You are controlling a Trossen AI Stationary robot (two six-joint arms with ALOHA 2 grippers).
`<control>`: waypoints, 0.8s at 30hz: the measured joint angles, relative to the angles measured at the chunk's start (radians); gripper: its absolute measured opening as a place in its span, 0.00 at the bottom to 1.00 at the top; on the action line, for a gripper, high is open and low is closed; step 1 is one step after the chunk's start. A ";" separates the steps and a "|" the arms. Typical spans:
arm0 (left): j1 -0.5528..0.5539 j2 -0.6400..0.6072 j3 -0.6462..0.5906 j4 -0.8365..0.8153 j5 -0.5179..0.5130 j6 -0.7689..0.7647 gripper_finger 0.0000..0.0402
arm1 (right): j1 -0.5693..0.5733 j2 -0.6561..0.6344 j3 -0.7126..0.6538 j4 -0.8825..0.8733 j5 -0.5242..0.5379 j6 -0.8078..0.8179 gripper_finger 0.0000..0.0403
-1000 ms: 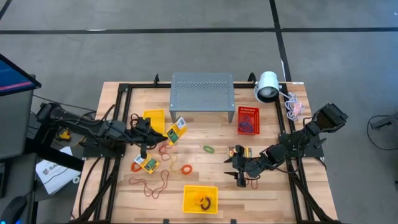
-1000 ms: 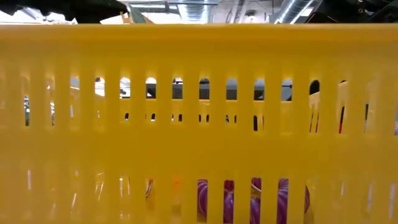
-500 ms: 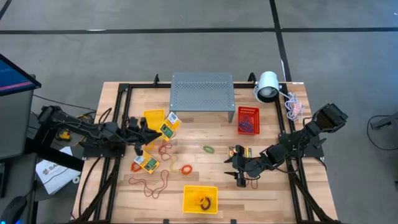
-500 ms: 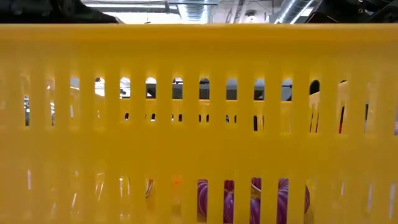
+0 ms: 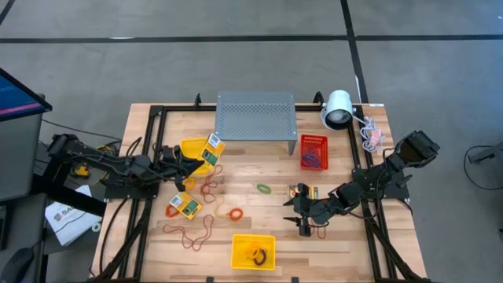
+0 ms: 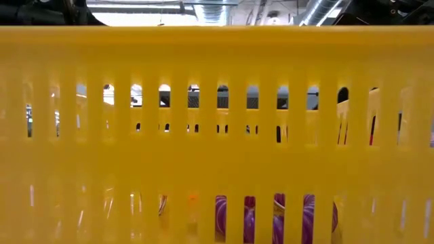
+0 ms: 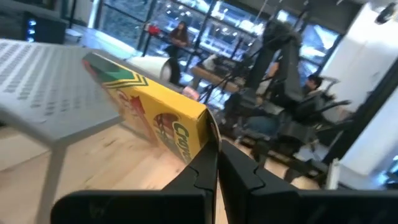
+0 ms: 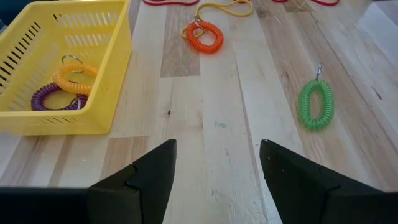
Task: Pick & Place Office Desk Supplies
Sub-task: Put the yellow crayon box into the top yellow bin
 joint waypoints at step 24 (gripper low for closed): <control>0.000 -0.106 0.000 -0.084 -0.176 0.107 0.00 | 0.013 0.000 0.000 0.000 0.000 0.001 0.56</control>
